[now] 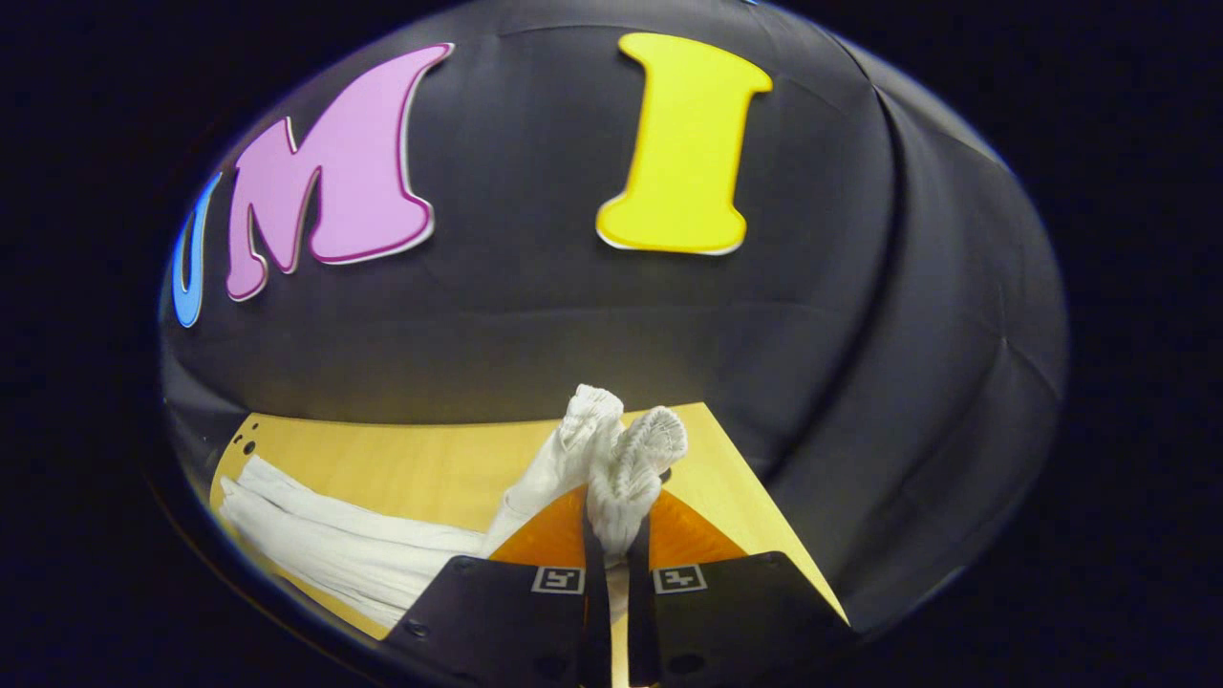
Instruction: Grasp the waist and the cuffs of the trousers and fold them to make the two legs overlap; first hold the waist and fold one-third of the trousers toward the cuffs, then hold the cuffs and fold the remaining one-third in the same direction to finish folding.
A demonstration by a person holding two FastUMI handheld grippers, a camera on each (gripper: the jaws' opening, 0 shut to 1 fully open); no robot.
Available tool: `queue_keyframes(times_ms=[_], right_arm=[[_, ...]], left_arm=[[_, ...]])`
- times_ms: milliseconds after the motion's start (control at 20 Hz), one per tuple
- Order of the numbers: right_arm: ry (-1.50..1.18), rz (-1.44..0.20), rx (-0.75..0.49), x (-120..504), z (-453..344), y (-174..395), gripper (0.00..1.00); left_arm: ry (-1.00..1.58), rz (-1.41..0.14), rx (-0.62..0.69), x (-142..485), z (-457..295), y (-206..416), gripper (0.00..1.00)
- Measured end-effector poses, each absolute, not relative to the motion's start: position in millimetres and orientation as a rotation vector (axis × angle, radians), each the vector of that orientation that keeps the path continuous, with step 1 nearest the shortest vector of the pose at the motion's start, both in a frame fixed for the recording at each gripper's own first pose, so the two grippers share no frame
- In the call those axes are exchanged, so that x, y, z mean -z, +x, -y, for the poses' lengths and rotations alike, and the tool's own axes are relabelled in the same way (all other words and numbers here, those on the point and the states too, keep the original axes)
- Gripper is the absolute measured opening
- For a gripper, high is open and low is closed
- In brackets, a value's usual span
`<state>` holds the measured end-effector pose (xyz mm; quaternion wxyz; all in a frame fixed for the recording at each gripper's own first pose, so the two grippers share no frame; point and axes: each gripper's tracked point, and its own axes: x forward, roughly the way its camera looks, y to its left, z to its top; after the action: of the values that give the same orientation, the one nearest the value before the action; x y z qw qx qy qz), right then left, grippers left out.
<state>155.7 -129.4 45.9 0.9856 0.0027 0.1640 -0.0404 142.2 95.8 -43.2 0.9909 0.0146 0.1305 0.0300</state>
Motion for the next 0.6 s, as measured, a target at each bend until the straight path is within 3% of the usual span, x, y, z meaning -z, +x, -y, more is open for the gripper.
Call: queue_keyframes(times_ms=[400, 600], right_arm=[[0.028, -0.294, -0.128, -110, 132, 112, 0.11], [0.011, -0.311, -0.187, -105, 135, 112, 0.11]], left_arm=[[0.009, -0.295, -0.008, 78, -120, 114, 0.98], [-0.074, -0.294, 0.008, 95, -141, 110, 0.98]])
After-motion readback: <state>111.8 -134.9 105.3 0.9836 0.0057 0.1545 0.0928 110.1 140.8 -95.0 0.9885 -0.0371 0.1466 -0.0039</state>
